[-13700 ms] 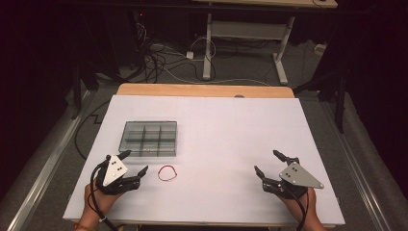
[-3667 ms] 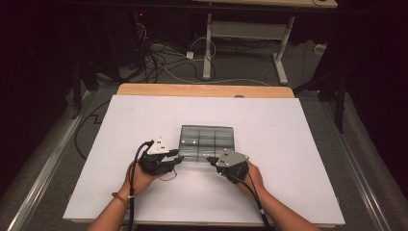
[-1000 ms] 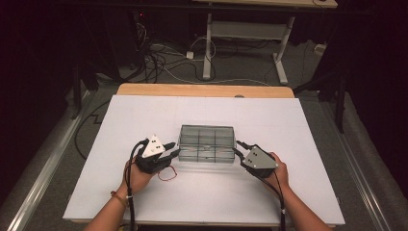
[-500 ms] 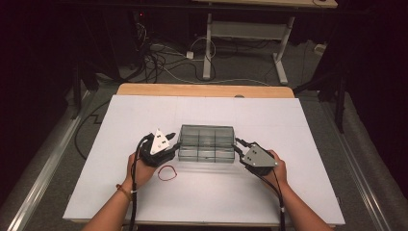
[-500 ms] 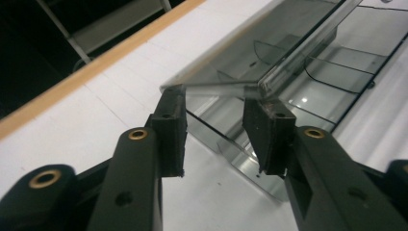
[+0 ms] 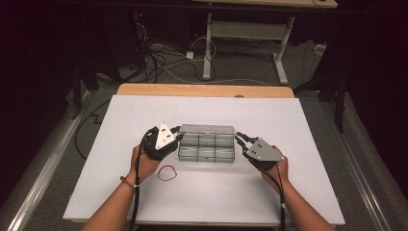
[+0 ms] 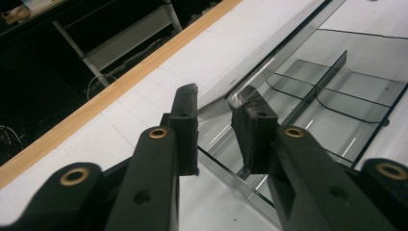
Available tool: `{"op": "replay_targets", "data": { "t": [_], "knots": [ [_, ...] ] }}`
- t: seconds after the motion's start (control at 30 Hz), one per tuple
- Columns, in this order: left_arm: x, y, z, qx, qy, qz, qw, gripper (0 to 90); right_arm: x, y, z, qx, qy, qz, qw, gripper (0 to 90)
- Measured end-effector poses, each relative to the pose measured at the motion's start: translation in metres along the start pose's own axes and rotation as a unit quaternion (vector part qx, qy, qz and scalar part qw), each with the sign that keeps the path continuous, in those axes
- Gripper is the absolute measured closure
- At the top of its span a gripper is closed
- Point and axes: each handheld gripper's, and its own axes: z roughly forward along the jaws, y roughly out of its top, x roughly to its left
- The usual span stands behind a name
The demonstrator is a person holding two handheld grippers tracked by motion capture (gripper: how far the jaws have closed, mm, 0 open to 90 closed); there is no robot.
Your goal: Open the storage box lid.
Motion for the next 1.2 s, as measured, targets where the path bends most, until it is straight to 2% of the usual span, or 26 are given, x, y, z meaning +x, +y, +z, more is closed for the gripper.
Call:
{"op": "replay_targets", "data": {
  "t": [0.07,0.2,0.37,0.47,0.67,0.8,1.0,1.2],
  "knots": [
    [0.002,0.0,0.0,-0.001,-0.002,-0.003,1.0,72.5,-0.003,0.001,0.001,0.0,0.005,0.008,1.0,82.4],
    [0.007,0.002,0.003,-0.005,-0.006,-0.003,1.0,72.8,-0.007,0.006,0.006,0.007,0.006,0.003,0.9999,82.3],
    [0.016,0.003,0.005,-0.016,-0.02,-0.006,0.9997,73.9,-0.015,0.008,0.01,0.001,0.011,0.027,0.9996,82.3],
    [0.019,0.005,0.007,-0.018,-0.022,-0.006,0.9996,73.8,-0.019,0.01,0.013,0.002,0.015,0.033,0.9994,82.8],
    [0.026,0.012,0.011,-0.024,-0.025,-0.006,0.9994,73.0,-0.026,0.013,0.016,-0.004,0.002,0.042,0.9991,86.3],
    [0.032,0.014,0.014,-0.03,-0.032,-0.021,0.9988,72.9,-0.031,0.014,0.019,-0.007,0.002,0.054,0.9985,86.7],
    [0.036,0.017,0.02,-0.032,-0.033,-0.032,0.9985,72.6,-0.037,0.016,0.026,-0.008,-0.004,0.065,0.9978,86.3],
    [0.041,0.018,0.027,-0.036,-0.034,-0.039,0.998,70.2,-0.042,0.017,0.033,-0.006,-0.002,0.09,0.9959,86.2]
  ]
}}
